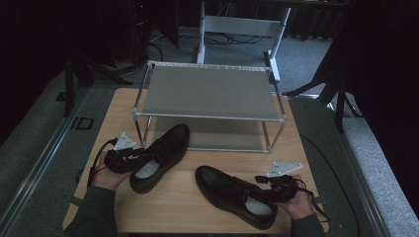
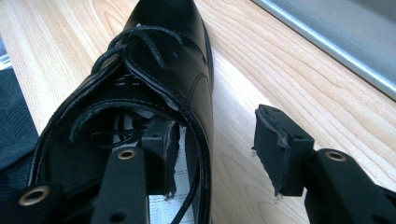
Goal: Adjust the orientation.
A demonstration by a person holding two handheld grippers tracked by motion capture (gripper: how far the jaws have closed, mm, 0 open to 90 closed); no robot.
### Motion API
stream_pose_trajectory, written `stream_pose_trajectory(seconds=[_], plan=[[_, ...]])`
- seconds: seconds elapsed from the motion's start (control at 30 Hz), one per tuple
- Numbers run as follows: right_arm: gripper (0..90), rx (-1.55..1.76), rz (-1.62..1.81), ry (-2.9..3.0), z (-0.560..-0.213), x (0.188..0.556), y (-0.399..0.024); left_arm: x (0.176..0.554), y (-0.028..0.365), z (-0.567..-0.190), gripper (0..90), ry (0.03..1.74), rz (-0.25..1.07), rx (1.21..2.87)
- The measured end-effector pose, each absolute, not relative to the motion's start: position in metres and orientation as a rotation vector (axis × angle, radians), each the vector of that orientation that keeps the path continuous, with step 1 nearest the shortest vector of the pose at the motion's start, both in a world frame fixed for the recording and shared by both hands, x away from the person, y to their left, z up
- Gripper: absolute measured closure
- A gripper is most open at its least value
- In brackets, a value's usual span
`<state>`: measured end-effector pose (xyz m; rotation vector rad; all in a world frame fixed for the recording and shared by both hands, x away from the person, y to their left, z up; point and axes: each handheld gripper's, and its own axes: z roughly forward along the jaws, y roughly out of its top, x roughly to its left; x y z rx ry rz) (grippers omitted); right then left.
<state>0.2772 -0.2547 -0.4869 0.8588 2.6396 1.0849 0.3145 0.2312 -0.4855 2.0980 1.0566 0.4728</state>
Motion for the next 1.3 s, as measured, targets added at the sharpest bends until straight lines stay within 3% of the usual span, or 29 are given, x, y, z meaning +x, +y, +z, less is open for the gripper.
stream_pose_trajectory(seconds=[0.1,0.13,0.2,0.57,0.83,1.0,1.17,1.3], plan=[[54.8,0.851,1.098,2.659,-0.487,0.277,-0.254,0.315,0.232,-0.485,77.9,1.067,0.471,2.100],[68.3,0.830,1.115,2.692,-0.487,0.277,-0.253,0.315,0.233,-0.482,81.1,1.093,0.473,2.094],[73.4,0.816,1.099,2.705,-0.488,0.276,-0.251,0.315,0.232,-0.481,82.4,1.105,0.471,2.078],[82.4,0.865,1.104,2.686,-0.488,0.275,-0.247,0.318,0.207,-0.458,84.3,1.096,0.471,1.985],[80.9,0.812,1.110,2.709,-0.488,0.272,-0.231,0.327,0.172,-0.440,84.1,1.045,0.470,1.966],[61.7,0.811,1.100,2.714,-0.486,0.272,-0.232,0.340,0.141,-0.437,84.0,1.028,0.456,1.974],[54.7,0.788,1.152,2.677,-0.470,0.268,-0.248,0.349,0.118,-0.436,84.0,1.018,0.447,1.961],[54.5,0.817,1.255,2.606,-0.458,0.267,-0.261,0.355,0.098,-0.435,83.8,1.018,0.458,1.955]])
